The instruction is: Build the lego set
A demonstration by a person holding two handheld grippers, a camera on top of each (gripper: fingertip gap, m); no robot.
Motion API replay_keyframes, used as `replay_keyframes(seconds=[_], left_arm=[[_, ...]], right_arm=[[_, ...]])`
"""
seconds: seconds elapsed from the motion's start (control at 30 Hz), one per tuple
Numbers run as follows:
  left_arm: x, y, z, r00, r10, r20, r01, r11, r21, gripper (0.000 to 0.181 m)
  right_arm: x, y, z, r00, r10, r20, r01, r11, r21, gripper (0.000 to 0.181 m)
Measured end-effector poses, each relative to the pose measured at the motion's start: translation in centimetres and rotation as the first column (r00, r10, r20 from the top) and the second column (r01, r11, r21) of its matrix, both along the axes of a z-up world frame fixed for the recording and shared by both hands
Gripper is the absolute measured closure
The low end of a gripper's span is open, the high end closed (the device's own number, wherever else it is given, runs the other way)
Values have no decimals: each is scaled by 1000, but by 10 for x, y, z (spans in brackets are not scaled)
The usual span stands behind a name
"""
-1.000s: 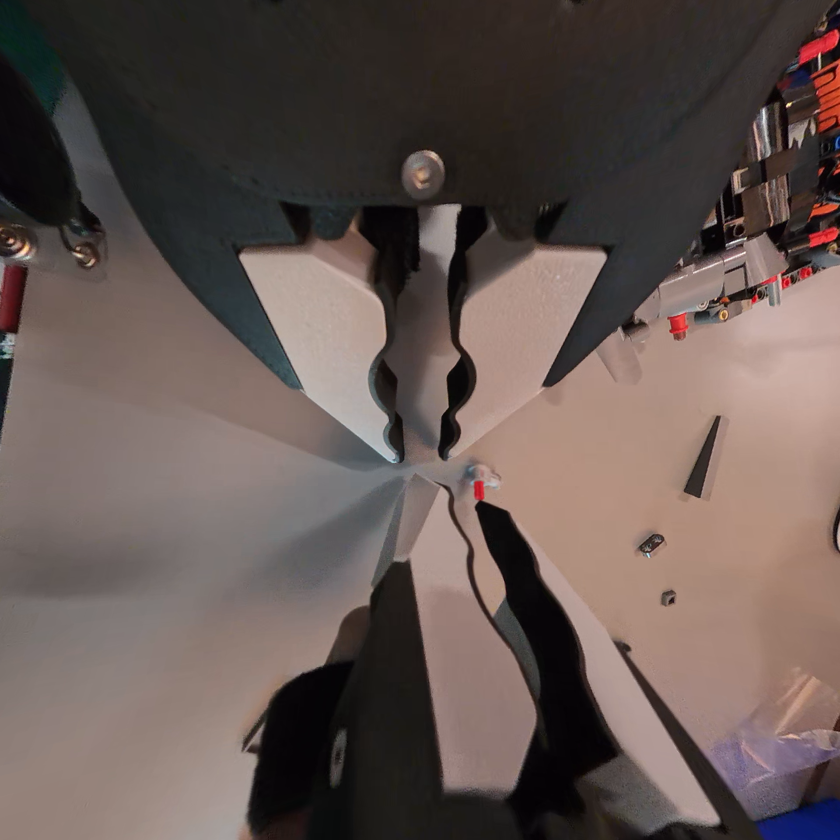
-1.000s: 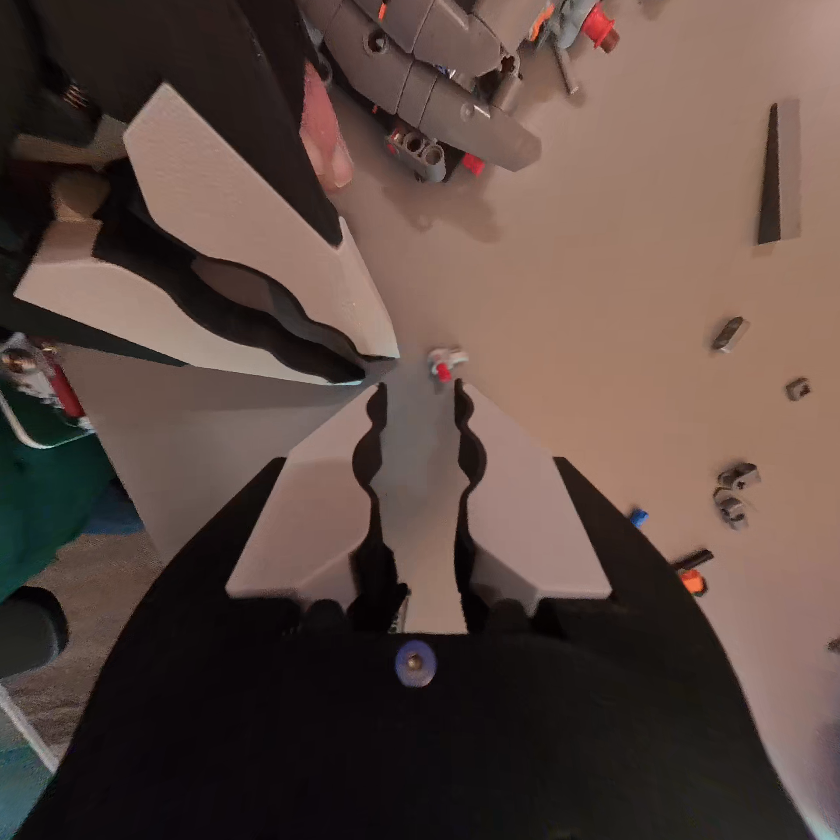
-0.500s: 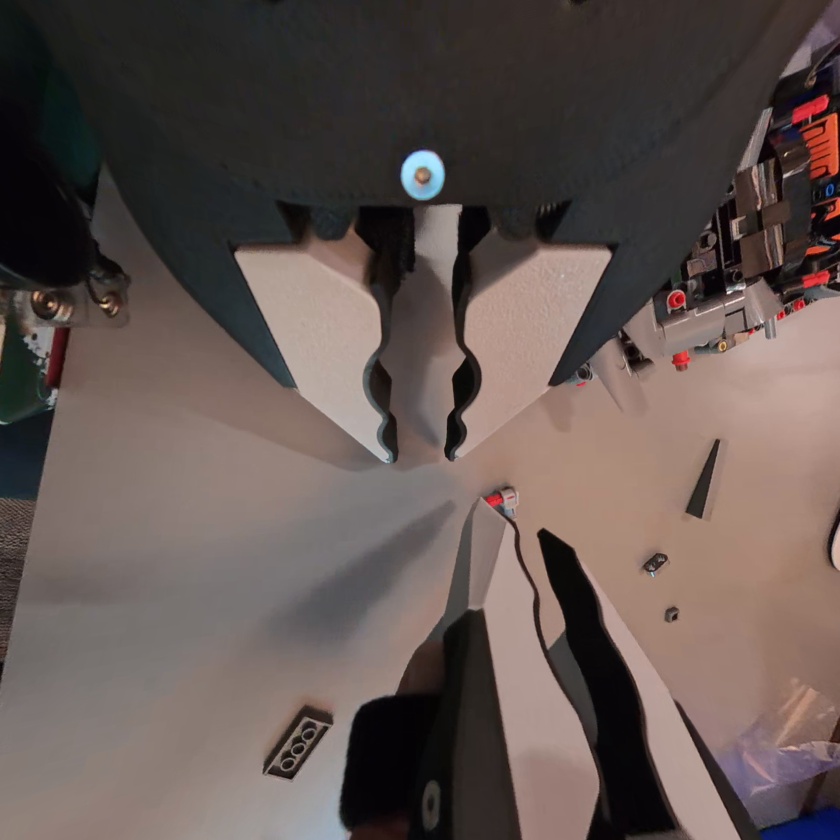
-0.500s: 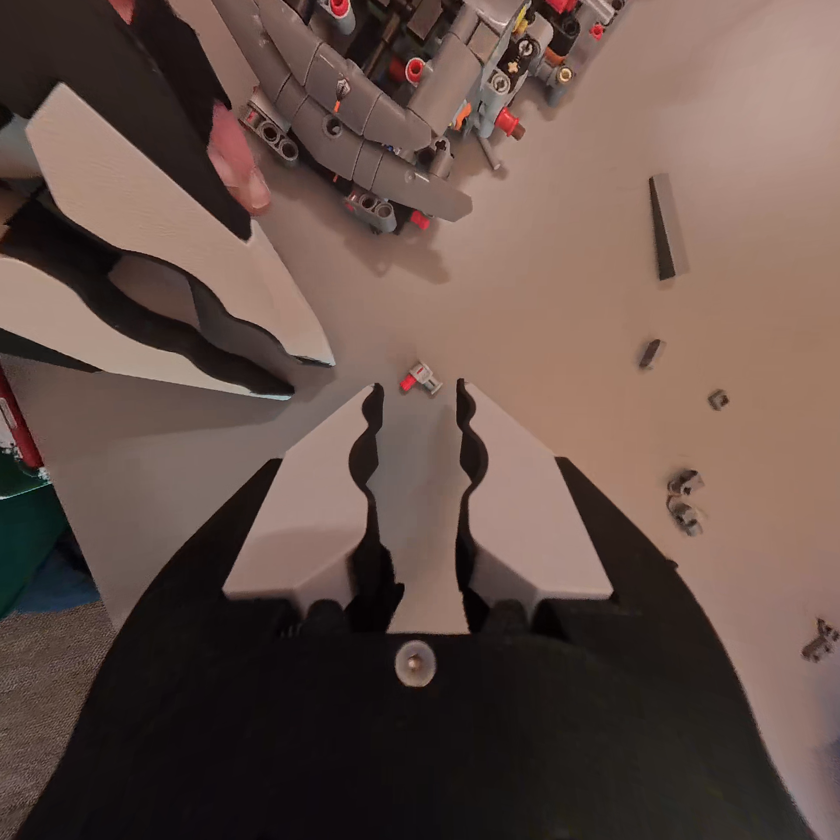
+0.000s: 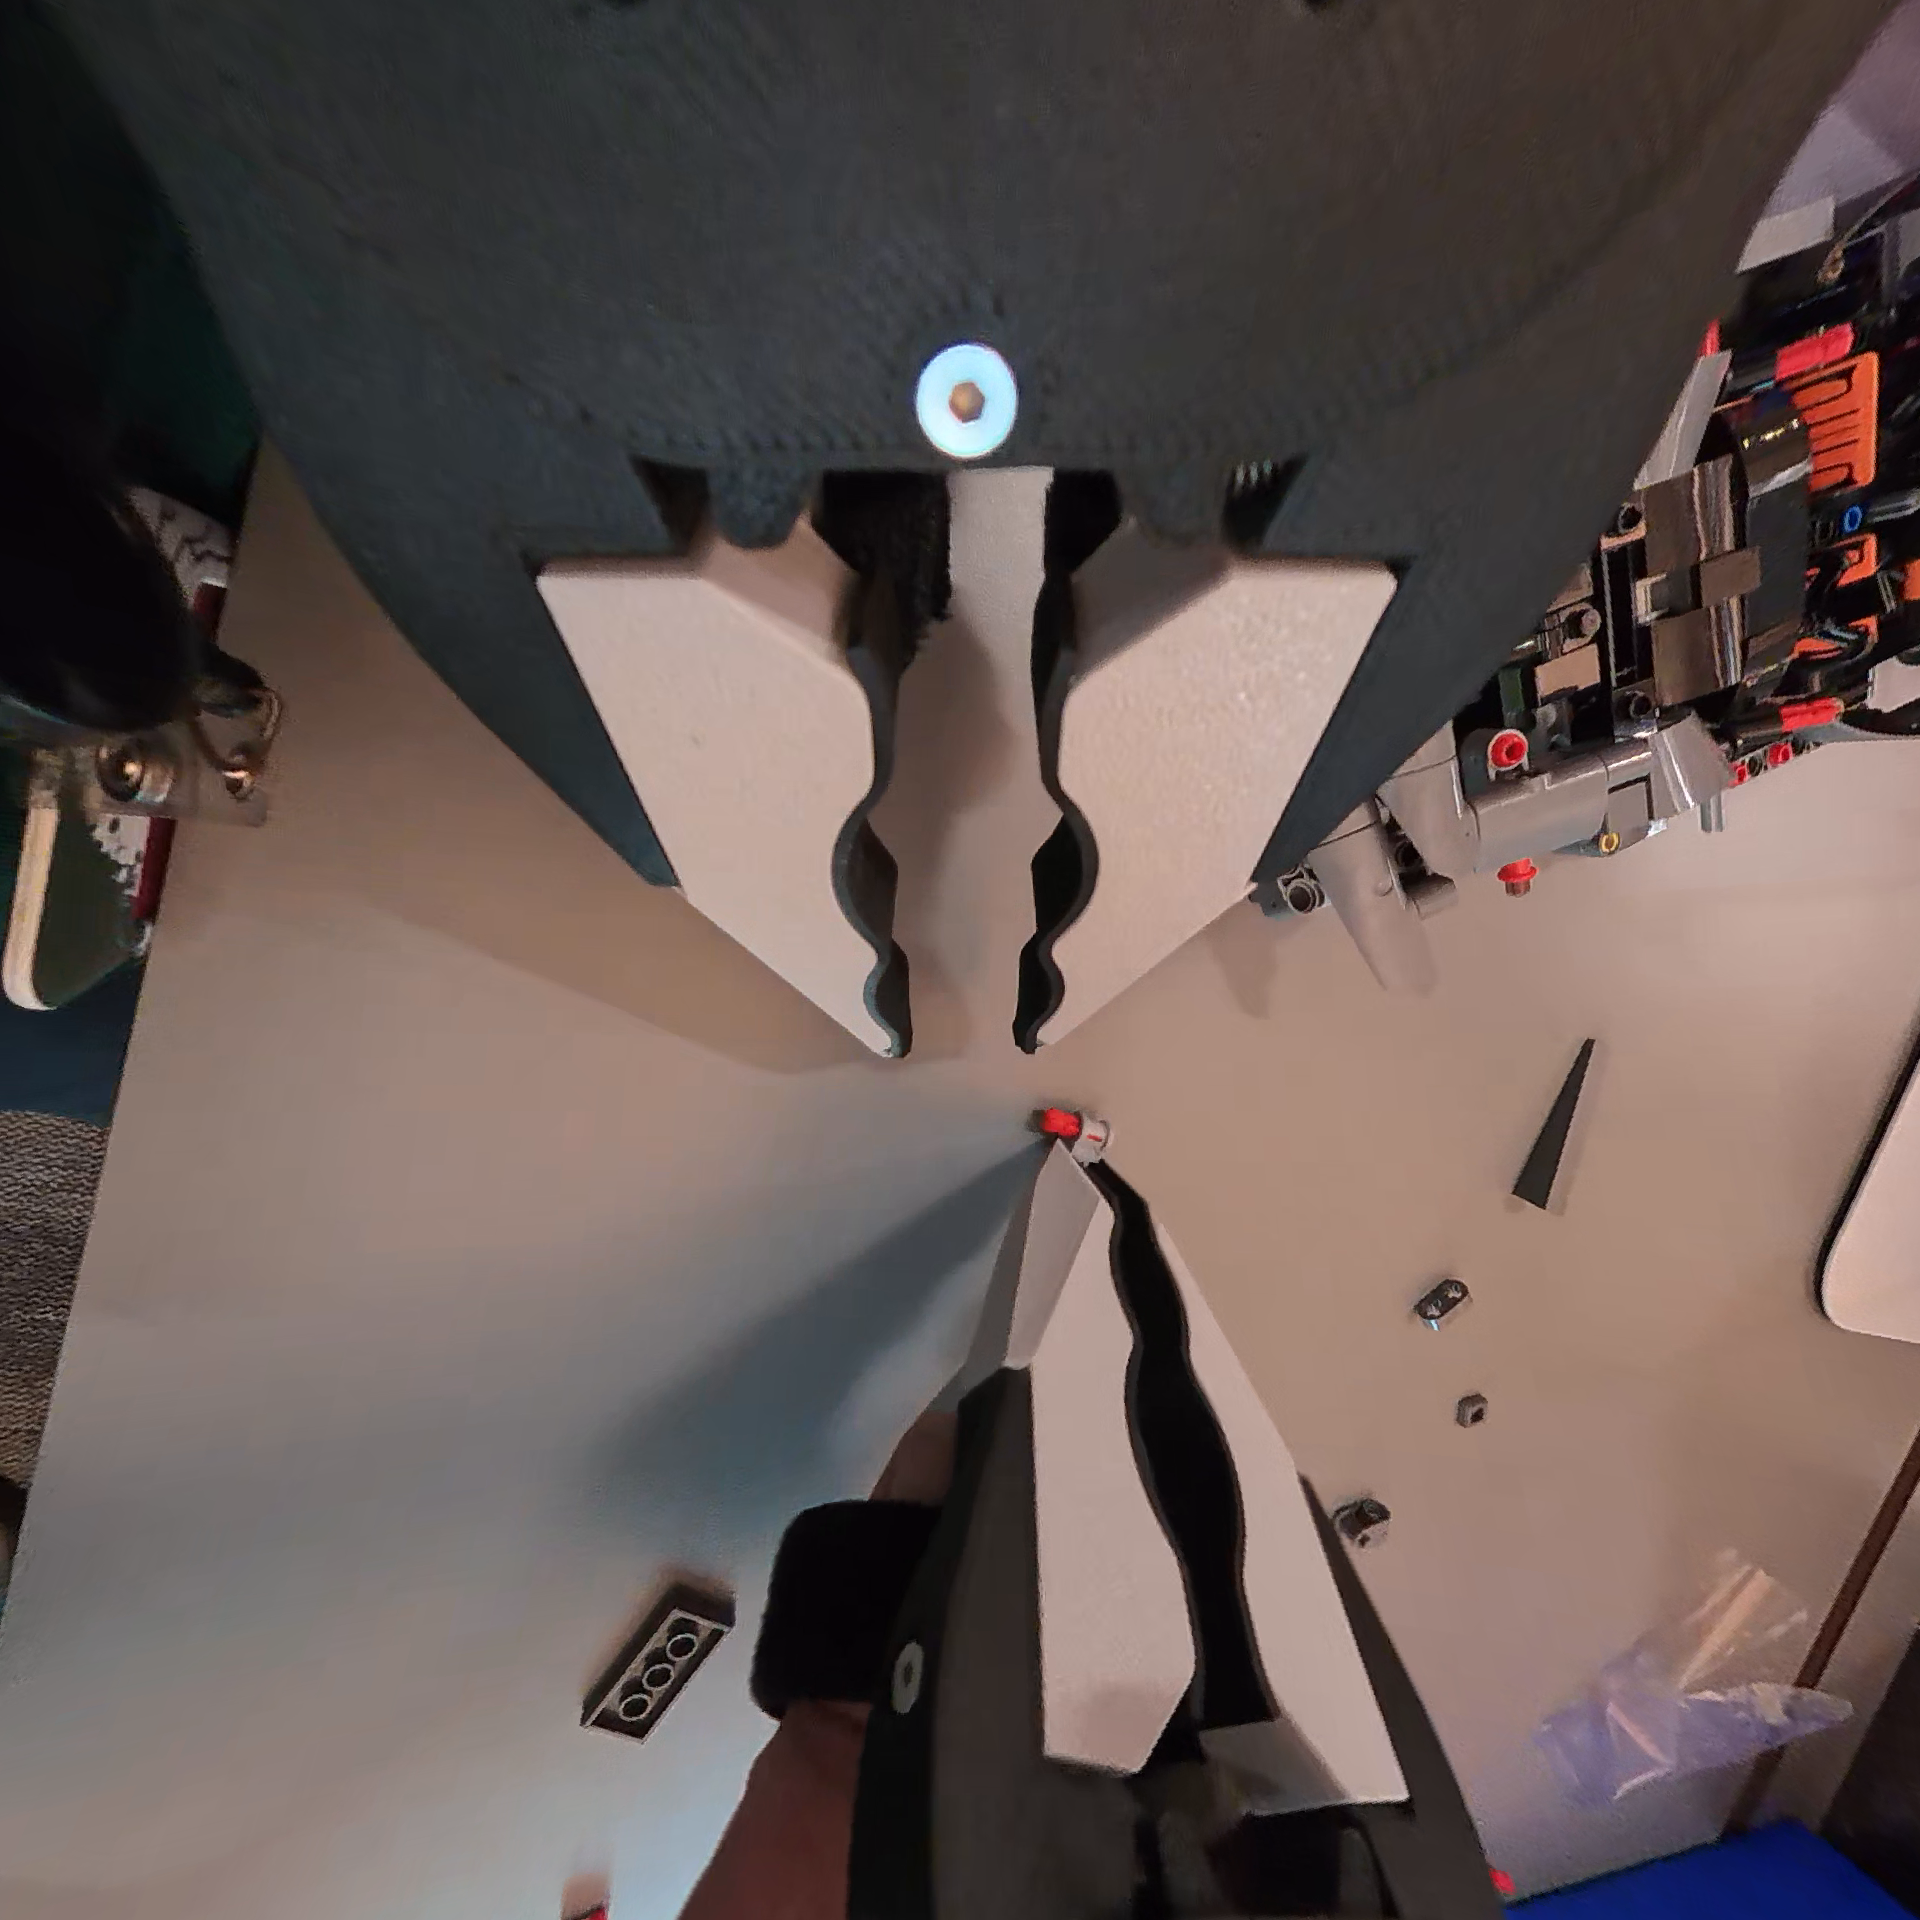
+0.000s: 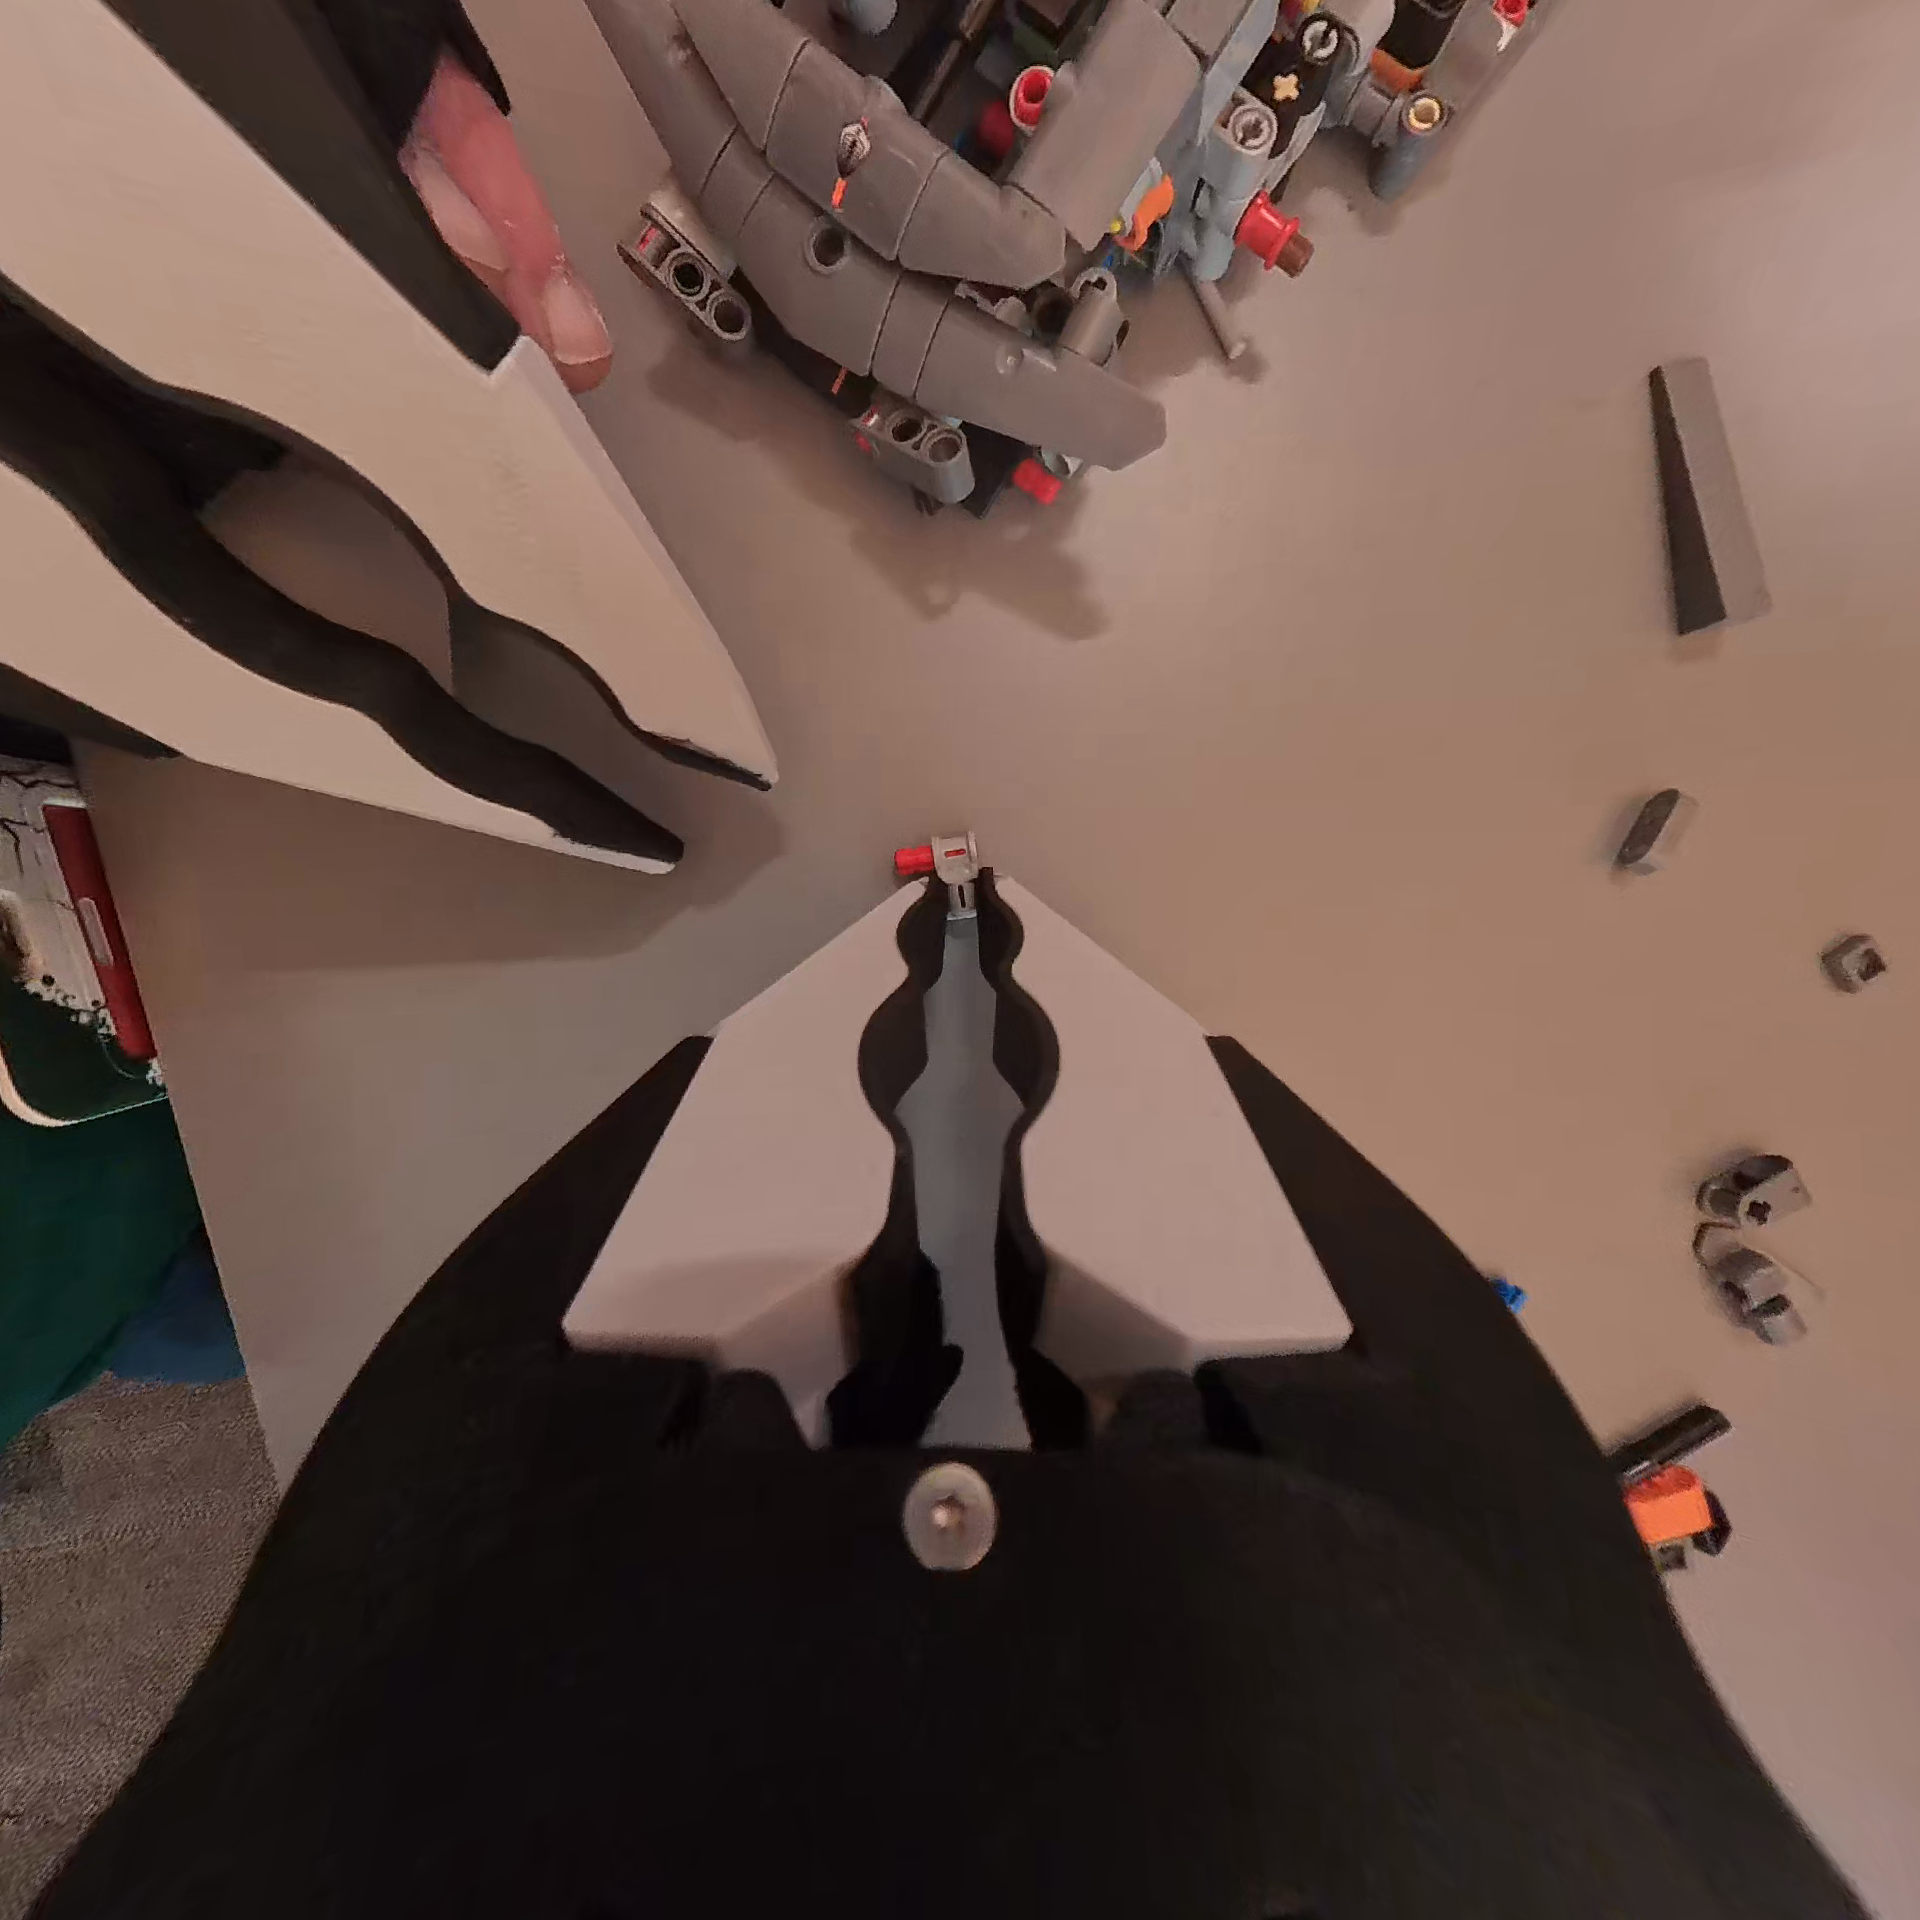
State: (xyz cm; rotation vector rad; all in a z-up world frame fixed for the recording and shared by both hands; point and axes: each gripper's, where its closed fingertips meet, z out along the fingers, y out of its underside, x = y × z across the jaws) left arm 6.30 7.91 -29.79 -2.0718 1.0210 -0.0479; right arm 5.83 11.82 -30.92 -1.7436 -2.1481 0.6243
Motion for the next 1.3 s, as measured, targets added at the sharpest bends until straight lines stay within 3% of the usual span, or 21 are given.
replay_keyframes(seconds=[0.33, 0.63, 1.03, 1.17, 1.3], left_arm=[[2, 4, 11, 999, 23, 34, -24, 999, 44, 163], [4, 19, 36, 996, 46, 76, -56, 991, 123, 158], [-4, 50, 74, 992, 84, 96, -105, 966, 235, 156], [-13, 58, 88, 988, 107, 112, -134, 952, 277, 154], [-24, 63, 99, 986, 121, 116, -152, 939, 308, 150]], right_arm=[[3, 0, 17, 981, -130, -146, 113, 986, -121, 178], [-4, 11, 64, 865, -319, -387, 181, 918, -352, 177], [-3, 39, 128, 624, -514, -588, 94, 797, -596, 178], [-10, 42, 142, 586, -531, -613, 52, 779, -625, 178], [-18, 37, 147, 594, -520, -613, 7, 766, -643, 178]])
